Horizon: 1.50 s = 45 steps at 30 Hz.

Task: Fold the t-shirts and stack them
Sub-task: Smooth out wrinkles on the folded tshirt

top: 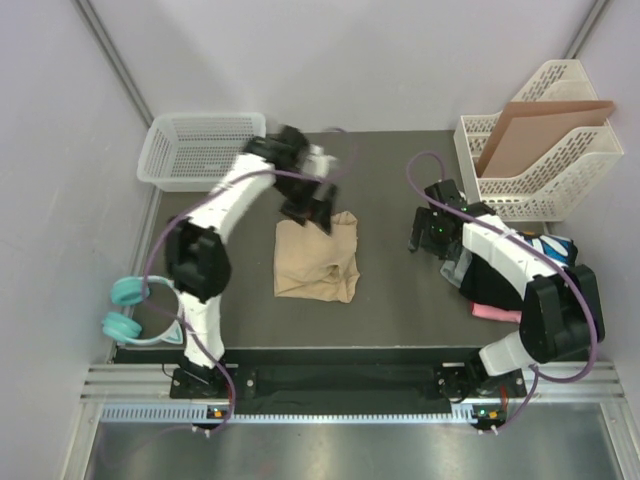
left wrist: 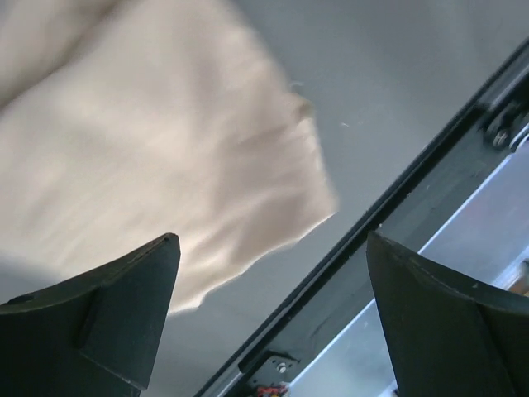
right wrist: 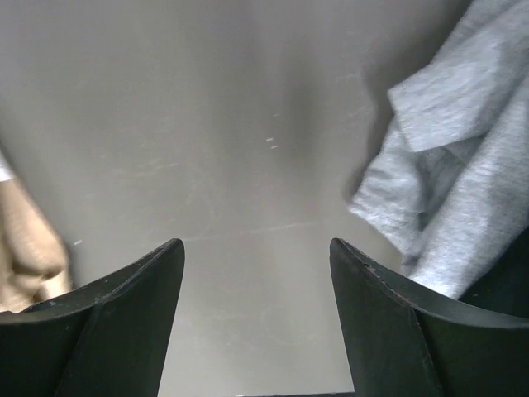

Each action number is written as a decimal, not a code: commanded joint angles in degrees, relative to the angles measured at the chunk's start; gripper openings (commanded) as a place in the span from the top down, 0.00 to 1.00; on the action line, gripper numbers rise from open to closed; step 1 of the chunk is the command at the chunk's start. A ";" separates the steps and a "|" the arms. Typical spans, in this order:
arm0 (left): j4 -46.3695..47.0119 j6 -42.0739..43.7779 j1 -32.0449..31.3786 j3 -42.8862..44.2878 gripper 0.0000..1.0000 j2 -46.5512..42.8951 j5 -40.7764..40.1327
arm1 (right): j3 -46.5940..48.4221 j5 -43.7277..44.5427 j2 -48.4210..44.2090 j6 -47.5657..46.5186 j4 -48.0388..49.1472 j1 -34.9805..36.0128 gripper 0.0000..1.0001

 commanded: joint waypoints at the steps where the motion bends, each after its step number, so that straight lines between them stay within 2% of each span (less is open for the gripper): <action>1: 5.82 -1.71 22.12 -8.62 0.01 -13.10 7.26 | 4.63 -7.62 -3.72 1.51 2.04 1.93 0.29; 2: 7.23 -0.92 26.94 -11.69 0.01 -13.99 7.08 | 6.22 -7.83 -3.11 1.78 2.48 4.37 0.29; 5: 8.99 1.11 31.89 -18.10 0.01 -17.50 5.68 | 16.84 -9.42 3.29 1.87 -0.06 10.43 0.28; 10: 13.13 2.25 32.61 -27.88 0.01 -24.88 3.57 | 35.97 -13.27 17.71 2.22 -3.14 15.55 0.28; 13: 13.92 2.87 32.70 -31.05 0.01 -27.26 2.25 | 43.82 -15.73 25.01 2.57 -4.20 17.05 0.28; 15: 14.01 2.78 32.70 -31.67 0.01 -27.97 1.37 | 45.43 -17.41 29.04 3.09 -4.03 17.58 0.28; 19: 14.80 2.52 32.79 -32.72 0.01 -29.38 0.67 | 42.99 -20.40 30.91 3.89 -2.80 19.51 0.28; 26: 16.38 1.99 32.79 -34.13 0.01 -28.77 -0.83 | 32.00 -21.37 26.17 4.07 0.37 23.02 0.28; 37: 17.00 2.96 32.79 -34.83 0.01 -29.47 -2.59 | 16.44 -14.79 15.18 4.16 0.90 24.00 0.28; 41: 17.09 3.05 32.79 -34.92 0.01 -29.73 -3.03 | 16.34 -12.50 16.49 3.10 -0.06 23.64 0.28; 45: 16.56 3.49 32.79 -34.39 0.01 -30.60 -3.55 | 23.35 -10.03 18.34 2.66 -4.46 24.08 0.29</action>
